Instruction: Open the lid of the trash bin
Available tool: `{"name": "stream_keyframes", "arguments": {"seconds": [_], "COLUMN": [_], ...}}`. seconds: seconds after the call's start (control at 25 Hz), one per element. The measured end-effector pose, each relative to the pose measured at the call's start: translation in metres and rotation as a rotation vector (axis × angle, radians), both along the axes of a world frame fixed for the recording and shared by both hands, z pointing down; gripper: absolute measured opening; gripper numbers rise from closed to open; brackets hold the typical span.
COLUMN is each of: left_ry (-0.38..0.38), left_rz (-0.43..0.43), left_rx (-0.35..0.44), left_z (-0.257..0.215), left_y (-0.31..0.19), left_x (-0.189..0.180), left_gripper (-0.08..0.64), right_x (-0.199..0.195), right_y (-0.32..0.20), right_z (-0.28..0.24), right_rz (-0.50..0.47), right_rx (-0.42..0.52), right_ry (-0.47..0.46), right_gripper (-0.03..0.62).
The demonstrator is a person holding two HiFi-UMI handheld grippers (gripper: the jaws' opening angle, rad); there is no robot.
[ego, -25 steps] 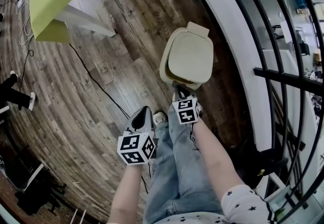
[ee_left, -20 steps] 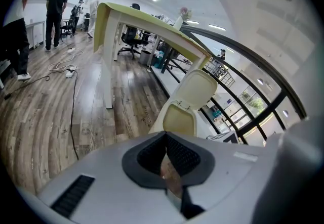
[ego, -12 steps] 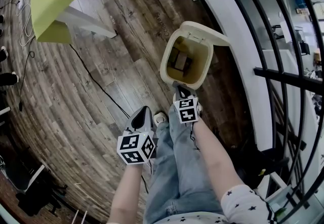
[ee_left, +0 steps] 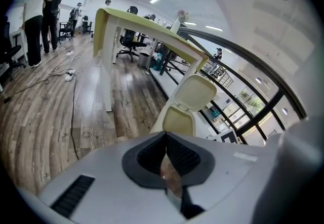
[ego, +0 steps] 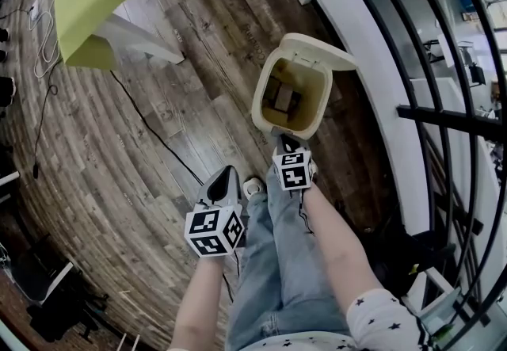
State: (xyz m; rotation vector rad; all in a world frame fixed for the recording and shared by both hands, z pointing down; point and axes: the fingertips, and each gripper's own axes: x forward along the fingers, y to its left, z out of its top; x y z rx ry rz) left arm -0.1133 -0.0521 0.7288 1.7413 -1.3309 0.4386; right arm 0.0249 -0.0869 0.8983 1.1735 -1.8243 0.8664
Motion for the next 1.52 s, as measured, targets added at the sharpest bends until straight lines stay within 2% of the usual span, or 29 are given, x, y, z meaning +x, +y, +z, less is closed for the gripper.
{"name": "stream_keyframes", "arguments": {"seconds": [0.36, 0.56, 0.72, 0.96, 1.52], "left_ry": [-0.005, -0.010, -0.014, -0.011, -0.005], "left_rz": [0.015, 0.033, 0.048, 0.063, 0.071], "left_rx": [0.014, 0.028, 0.034, 0.036, 0.046], "left_z": [-0.024, -0.046, -0.068, -0.133, -0.194], "left_y": [0.020, 0.032, 0.044, 0.056, 0.084], "left_x": [0.002, 0.010, 0.019, 0.041, 0.039], "left_gripper": [0.012, 0.012, 0.012, 0.012, 0.012], "right_x": [0.007, 0.015, 0.021, 0.038, 0.032], "right_y": [0.024, 0.034, 0.047, 0.066, 0.090], "right_z": [-0.044, -0.078, -0.116, -0.204, -0.315], "right_rz": [0.016, 0.029, 0.049, 0.035, 0.071], "right_rx": [0.045, 0.100, 0.122, 0.158, 0.244], "right_ry": [-0.025, -0.036, -0.065, -0.089, -0.157], "right_gripper": [-0.008, -0.008, -0.008, -0.008, -0.008]}}
